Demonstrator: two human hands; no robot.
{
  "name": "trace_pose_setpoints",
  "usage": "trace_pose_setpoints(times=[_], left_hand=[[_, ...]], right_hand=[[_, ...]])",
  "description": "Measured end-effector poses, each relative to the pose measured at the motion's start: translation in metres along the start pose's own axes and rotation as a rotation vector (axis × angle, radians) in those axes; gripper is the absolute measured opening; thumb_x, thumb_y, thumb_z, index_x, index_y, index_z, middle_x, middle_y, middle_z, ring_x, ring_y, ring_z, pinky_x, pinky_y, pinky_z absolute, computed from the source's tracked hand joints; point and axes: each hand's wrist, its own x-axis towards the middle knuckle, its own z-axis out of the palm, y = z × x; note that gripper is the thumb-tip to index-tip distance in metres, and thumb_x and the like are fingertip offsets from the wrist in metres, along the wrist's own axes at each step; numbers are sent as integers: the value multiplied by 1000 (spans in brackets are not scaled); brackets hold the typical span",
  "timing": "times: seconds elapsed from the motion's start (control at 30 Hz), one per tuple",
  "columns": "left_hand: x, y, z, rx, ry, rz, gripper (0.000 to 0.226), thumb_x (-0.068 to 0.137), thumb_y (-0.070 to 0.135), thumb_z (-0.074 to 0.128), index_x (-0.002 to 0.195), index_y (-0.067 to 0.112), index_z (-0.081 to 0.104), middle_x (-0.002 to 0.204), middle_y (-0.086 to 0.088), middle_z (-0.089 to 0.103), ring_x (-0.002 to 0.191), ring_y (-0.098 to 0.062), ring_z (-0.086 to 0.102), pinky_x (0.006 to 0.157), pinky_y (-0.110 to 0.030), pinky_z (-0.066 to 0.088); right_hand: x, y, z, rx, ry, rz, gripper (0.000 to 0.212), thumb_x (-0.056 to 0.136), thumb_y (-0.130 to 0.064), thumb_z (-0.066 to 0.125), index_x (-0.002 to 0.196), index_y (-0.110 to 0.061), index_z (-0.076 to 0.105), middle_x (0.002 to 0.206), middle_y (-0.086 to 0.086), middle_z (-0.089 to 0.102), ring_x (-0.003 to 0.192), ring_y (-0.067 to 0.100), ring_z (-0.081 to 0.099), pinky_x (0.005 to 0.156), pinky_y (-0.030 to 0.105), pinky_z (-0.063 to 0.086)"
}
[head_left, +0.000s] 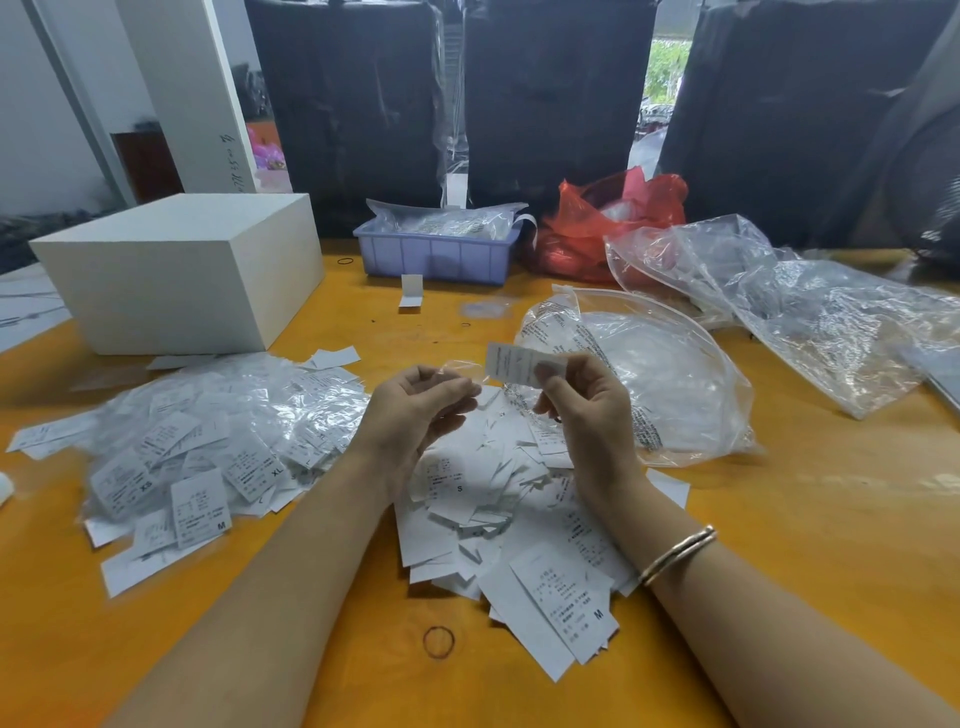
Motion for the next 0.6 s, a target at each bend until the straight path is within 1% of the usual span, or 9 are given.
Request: trace_pose_setpoints(times=[0.07, 0.13, 0.27, 0.33, 0.43, 0.53, 0.6], left_hand=[[-1, 2, 1, 8, 5, 13, 25, 68, 15, 75, 88, 15, 59, 78, 3, 72, 71, -9, 68, 57, -17, 51], [-1, 2, 1, 9, 4, 22, 24, 71, 14, 74, 91, 17, 60, 80, 6, 72, 71, -8, 68, 59, -18, 51], [-3, 4, 2, 25, -6, 59, 33, 64, 20, 74, 95, 19, 62, 79, 9, 72, 72, -7, 67, 60, -17, 51], [-4, 4, 2, 27, -3, 79, 33, 65, 20, 74, 96, 20, 62, 80, 9, 72, 73, -7, 67, 59, -16, 51], [-4, 4, 2, 32, -2, 97, 37, 64, 21, 74, 98, 20, 61, 81, 7, 72, 75, -8, 67, 60, -17, 50], [-3, 3, 1, 62, 5, 104, 31, 72, 16, 73, 100, 21, 60, 82, 8, 72, 77, -7, 68, 62, -18, 50], [-3, 1, 1, 122, 11, 116, 26, 78, 13, 72, 98, 23, 61, 84, 9, 73, 78, -6, 67, 64, -19, 49]], right_hand=[[2, 1, -1, 63, 40, 21, 11, 88, -2, 59, 81, -11, 59, 68, -6, 64, 53, 6, 54, 51, 13, 42], [3, 2, -2, 102, 57, 48, 11, 87, -1, 58, 82, -10, 60, 67, -7, 64, 53, 7, 53, 50, 14, 42], [4, 4, -2, 94, 50, 78, 13, 86, 1, 57, 83, -11, 60, 69, -6, 67, 52, 7, 52, 50, 15, 42], [4, 4, -1, 72, 36, 93, 13, 86, 1, 57, 83, -11, 60, 70, -5, 66, 52, 7, 52, 51, 16, 43], [4, 3, 0, 59, 17, 119, 11, 86, 2, 58, 85, -9, 60, 72, 1, 65, 51, 8, 52, 52, 19, 43], [3, 2, 0, 118, -8, 172, 8, 86, 1, 59, 89, -6, 61, 73, 4, 64, 54, 9, 52, 56, 22, 43], [3, 2, 1, 167, -20, 195, 8, 86, 1, 59, 90, -7, 60, 71, 2, 65, 56, 10, 53, 59, 25, 42]])
